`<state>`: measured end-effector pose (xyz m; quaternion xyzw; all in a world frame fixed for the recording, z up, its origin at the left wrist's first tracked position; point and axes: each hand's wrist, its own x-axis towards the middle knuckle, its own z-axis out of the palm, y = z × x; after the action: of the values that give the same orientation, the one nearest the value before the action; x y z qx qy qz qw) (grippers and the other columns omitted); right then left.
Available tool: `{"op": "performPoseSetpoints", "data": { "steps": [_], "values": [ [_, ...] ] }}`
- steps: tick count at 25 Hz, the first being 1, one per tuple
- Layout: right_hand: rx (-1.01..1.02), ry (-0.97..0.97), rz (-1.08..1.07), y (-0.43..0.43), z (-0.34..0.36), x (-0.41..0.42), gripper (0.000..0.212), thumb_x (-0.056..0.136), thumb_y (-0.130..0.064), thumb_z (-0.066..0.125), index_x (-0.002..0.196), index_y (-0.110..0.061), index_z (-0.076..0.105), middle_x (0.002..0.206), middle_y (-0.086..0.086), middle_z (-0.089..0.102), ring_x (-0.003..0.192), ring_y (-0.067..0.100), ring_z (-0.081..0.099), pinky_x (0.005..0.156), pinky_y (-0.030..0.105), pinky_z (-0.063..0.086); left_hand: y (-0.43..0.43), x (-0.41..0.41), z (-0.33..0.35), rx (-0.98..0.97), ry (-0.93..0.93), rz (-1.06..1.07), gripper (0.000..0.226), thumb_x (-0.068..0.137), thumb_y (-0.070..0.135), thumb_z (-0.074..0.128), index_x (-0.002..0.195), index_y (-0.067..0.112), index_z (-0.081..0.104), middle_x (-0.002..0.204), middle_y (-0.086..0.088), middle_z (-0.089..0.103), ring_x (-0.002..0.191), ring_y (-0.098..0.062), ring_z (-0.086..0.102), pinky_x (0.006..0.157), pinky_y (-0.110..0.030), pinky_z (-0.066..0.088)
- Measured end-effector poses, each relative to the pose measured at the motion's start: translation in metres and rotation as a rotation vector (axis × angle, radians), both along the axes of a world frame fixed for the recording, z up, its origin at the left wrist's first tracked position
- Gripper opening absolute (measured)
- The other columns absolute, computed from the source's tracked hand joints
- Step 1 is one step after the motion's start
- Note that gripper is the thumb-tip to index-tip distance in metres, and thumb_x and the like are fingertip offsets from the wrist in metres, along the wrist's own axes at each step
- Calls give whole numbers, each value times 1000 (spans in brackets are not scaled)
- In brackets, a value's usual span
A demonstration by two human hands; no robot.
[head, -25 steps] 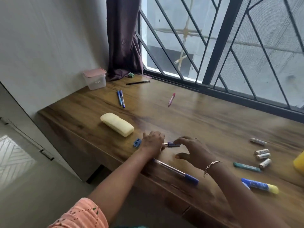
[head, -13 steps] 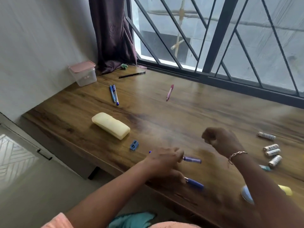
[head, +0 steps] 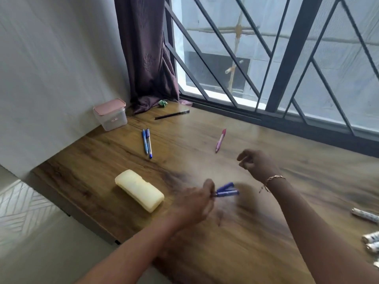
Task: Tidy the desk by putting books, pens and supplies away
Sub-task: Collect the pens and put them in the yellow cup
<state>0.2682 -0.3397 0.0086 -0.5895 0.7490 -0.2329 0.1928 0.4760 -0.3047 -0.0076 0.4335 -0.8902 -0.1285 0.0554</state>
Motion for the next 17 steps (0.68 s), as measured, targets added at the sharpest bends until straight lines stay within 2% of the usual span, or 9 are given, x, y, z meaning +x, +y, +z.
{"op": "performPoseSetpoints", "data": {
  "steps": [3,5,7,9,10,13,15,17],
  "values": [
    [-14,3,-63,-47,3,7,18,81,-5,59,91,-17,69,84,3,69,89,24,65,78,29,48,-46,19,11,-22,99,199,22,90,20,47,112,16,48,99,-12,67,95,-33,62,73,-35,44],
    [17,67,-109,-74,2,11,19,82,-8,58,94,-18,68,97,6,71,95,26,64,79,30,47,-75,31,11,48,232,280,15,90,15,47,104,13,54,90,-16,67,87,-36,62,70,-38,45],
    [53,86,-173,-98,-3,18,21,83,-10,57,102,-17,66,108,10,68,102,29,61,83,32,46,-105,42,9,260,542,384,12,91,5,45,94,11,55,69,-17,61,62,-33,59,55,-35,45],
    [109,105,-233,-119,-13,28,26,87,-14,56,112,-14,59,116,13,63,109,33,57,86,33,44,-127,52,6,484,878,547,16,93,-2,40,89,8,52,55,-8,51,35,-13,43,38,-20,34],
    [138,125,-252,-129,-18,34,30,88,-19,56,117,-11,55,119,16,61,111,34,55,87,34,43,-137,58,6,510,964,614,19,93,-3,39,85,9,52,54,-6,49,30,-6,36,34,-15,28],
    [176,203,-323,-148,-38,49,43,92,-30,51,127,-6,44,126,19,54,116,36,51,93,37,43,-159,79,6,442,1013,700,24,91,-1,45,77,16,55,56,-3,51,32,-3,36,38,-18,28],
    [152,176,-397,-155,-46,57,39,98,-25,35,131,-4,41,129,23,50,119,38,48,97,40,41,-180,98,6,384,1013,738,21,90,3,51,76,16,57,58,-2,54,40,-7,40,43,-22,30],
    [145,222,-444,-161,-50,61,38,100,-19,25,127,1,42,127,28,49,117,42,48,96,43,40,-203,118,5,367,1016,796,18,90,8,54,74,16,58,58,-2,56,38,-5,41,43,-21,30]
  ]
}}
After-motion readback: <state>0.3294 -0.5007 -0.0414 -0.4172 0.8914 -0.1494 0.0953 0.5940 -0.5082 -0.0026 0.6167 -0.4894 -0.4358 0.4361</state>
